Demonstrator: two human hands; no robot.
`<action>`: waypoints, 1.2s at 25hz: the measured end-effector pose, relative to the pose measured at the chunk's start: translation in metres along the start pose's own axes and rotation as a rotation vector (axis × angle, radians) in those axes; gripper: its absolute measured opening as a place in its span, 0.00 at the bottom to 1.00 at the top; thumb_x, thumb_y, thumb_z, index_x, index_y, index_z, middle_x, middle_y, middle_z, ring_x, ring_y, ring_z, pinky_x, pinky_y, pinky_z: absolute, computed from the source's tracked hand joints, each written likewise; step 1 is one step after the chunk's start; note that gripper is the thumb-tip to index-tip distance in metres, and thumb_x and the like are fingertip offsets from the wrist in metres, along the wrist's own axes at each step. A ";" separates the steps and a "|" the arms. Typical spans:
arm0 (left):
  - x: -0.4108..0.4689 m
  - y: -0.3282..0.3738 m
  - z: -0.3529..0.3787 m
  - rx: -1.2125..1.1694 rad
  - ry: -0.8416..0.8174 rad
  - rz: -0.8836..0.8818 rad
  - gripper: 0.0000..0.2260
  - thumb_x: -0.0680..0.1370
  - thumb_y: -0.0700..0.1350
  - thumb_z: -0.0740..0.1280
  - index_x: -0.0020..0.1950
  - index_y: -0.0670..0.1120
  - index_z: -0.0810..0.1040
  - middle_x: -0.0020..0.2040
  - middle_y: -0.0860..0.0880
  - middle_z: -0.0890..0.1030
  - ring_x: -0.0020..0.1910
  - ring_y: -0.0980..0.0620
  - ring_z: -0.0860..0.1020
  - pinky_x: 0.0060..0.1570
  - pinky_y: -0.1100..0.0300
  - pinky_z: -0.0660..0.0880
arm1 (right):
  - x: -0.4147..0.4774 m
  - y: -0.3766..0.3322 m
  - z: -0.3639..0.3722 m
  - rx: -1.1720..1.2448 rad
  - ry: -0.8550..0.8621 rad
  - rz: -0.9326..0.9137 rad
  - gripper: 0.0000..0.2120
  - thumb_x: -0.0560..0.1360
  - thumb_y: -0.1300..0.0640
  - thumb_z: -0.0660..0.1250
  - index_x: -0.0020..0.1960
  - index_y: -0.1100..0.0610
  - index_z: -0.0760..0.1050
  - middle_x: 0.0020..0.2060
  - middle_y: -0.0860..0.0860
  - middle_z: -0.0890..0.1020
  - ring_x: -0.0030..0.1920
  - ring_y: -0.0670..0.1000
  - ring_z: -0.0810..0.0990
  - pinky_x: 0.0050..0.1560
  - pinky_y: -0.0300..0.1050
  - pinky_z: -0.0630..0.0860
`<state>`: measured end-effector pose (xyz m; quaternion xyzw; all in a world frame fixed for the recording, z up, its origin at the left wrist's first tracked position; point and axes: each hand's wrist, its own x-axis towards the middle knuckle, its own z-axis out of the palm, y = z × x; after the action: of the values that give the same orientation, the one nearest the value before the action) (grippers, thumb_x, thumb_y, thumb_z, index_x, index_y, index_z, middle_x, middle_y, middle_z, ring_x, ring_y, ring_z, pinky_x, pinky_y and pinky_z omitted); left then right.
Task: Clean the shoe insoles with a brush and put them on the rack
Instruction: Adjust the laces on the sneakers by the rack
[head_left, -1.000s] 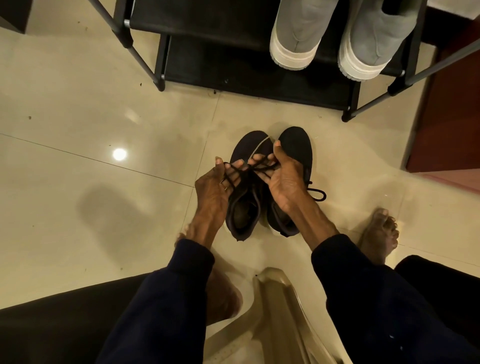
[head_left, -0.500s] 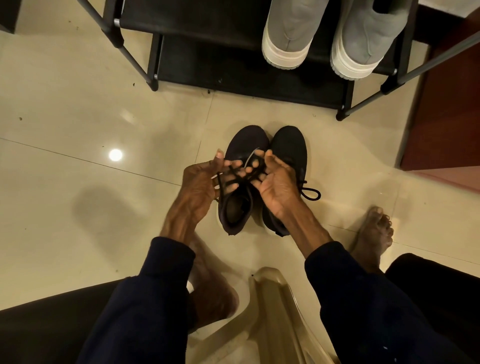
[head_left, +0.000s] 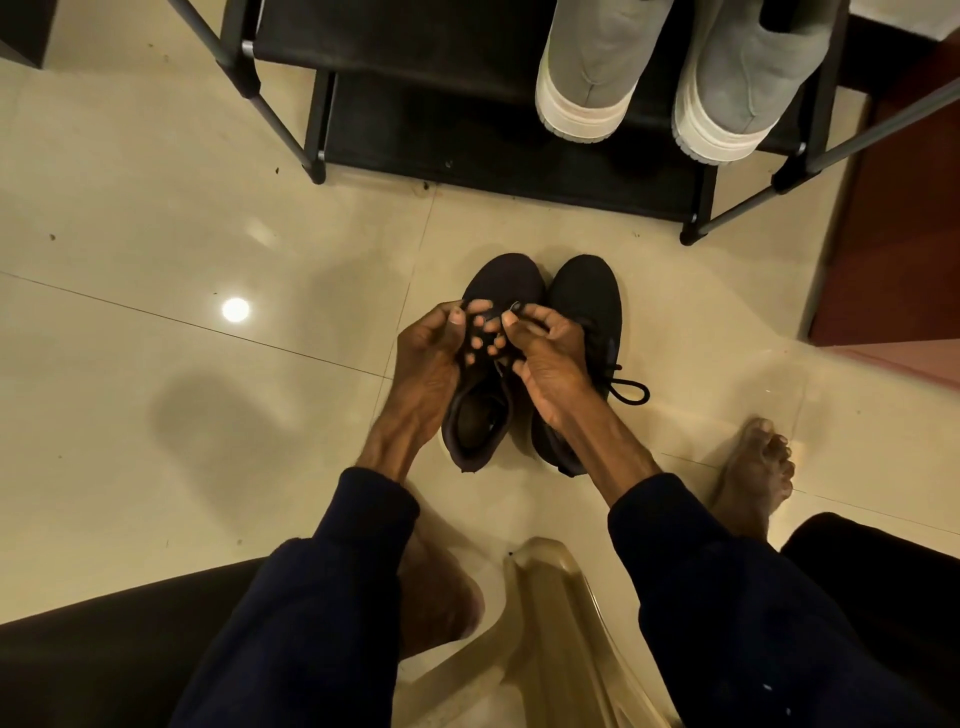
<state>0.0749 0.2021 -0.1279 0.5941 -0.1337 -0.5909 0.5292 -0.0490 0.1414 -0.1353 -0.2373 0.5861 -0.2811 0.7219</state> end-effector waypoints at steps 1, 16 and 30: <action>0.005 0.000 -0.001 0.041 -0.035 0.013 0.12 0.86 0.40 0.60 0.61 0.40 0.82 0.49 0.49 0.85 0.48 0.54 0.82 0.50 0.62 0.77 | 0.002 -0.003 0.000 -0.030 0.032 -0.002 0.12 0.80 0.64 0.69 0.61 0.66 0.76 0.39 0.52 0.86 0.38 0.50 0.82 0.47 0.48 0.82; 0.028 -0.002 0.003 0.181 0.192 0.011 0.12 0.77 0.37 0.74 0.60 0.37 0.83 0.52 0.40 0.85 0.41 0.55 0.84 0.44 0.64 0.80 | 0.001 -0.011 0.011 -0.320 0.110 -0.258 0.15 0.73 0.71 0.73 0.56 0.59 0.76 0.44 0.51 0.85 0.42 0.44 0.86 0.44 0.37 0.82; 0.032 0.001 0.012 0.218 0.394 -0.052 0.12 0.71 0.42 0.81 0.48 0.37 0.84 0.38 0.45 0.86 0.35 0.53 0.85 0.38 0.64 0.80 | 0.012 -0.001 0.005 -1.133 -0.021 -0.637 0.07 0.80 0.65 0.67 0.53 0.61 0.84 0.50 0.57 0.82 0.49 0.50 0.79 0.49 0.37 0.75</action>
<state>0.0741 0.1707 -0.1418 0.7548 -0.0756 -0.4590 0.4624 -0.0418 0.1323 -0.1424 -0.7462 0.5376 -0.1265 0.3717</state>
